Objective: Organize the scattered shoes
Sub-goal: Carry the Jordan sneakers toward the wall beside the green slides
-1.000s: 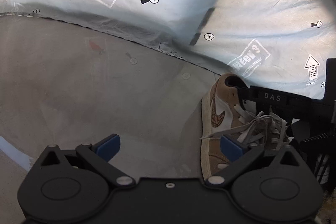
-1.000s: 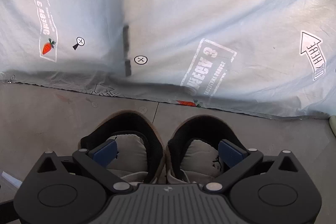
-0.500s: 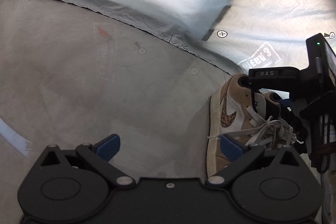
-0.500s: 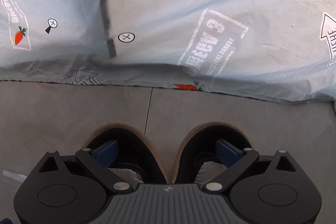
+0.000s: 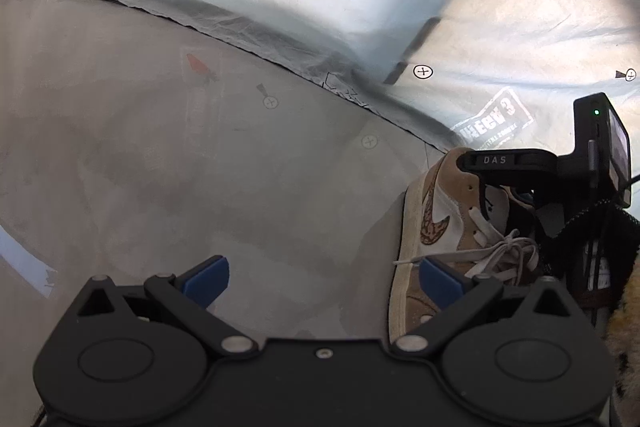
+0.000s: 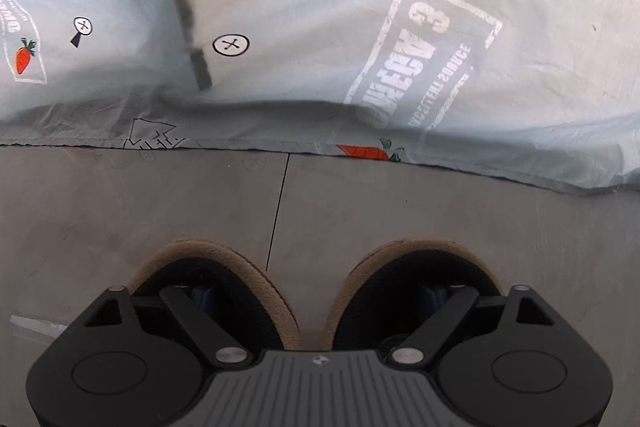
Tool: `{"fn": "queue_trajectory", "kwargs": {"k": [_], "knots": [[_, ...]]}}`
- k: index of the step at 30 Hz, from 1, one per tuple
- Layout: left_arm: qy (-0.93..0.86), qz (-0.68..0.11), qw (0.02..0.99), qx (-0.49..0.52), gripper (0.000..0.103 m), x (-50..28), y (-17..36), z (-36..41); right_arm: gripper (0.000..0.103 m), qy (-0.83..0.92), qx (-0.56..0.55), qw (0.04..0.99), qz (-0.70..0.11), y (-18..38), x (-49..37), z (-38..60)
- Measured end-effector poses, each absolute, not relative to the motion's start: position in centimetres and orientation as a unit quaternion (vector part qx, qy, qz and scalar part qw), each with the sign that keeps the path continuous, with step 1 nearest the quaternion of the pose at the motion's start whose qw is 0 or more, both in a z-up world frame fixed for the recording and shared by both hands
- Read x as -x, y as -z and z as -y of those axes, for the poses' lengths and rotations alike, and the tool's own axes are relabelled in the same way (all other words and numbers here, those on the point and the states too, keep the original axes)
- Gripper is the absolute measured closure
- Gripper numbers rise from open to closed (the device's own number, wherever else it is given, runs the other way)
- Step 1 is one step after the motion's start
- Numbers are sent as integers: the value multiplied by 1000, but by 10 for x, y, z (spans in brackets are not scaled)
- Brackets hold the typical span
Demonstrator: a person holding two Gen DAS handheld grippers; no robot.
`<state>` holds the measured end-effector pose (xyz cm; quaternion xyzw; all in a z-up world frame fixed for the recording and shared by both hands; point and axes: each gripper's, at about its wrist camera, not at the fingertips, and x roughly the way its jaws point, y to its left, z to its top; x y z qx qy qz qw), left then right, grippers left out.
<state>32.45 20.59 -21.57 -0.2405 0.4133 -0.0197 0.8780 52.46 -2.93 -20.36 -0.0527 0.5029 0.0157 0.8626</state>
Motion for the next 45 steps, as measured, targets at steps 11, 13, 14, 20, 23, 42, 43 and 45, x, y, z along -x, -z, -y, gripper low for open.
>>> {"fn": "queue_trajectory", "kwargs": {"k": [11,13,14,20,23,42,43,45], "knots": [[45,-348,904,243,1,-297,181,-197,37,-57,4,949,-311,144,-430,53],[50,-337,908,243,1,-292,174,-194,38,-51,11,961,-272,130,-404,53],[52,-331,911,242,1,-288,169,-192,39,-37,13,969,-245,116,-381,51],[70,-281,929,231,1,-248,130,-179,43,-2,26,986,-166,77,-301,53],[79,-266,932,233,1,-227,117,-174,44,10,45,991,-124,56,-274,60],[147,-243,929,236,1,-143,94,-63,44,173,55,983,-36,-34,-104,226],[150,-245,927,240,1,-141,93,-52,44,179,58,981,-41,-33,-97,233],[156,-245,927,238,1,-135,90,-30,44,192,68,977,-62,-25,-81,260]]}}
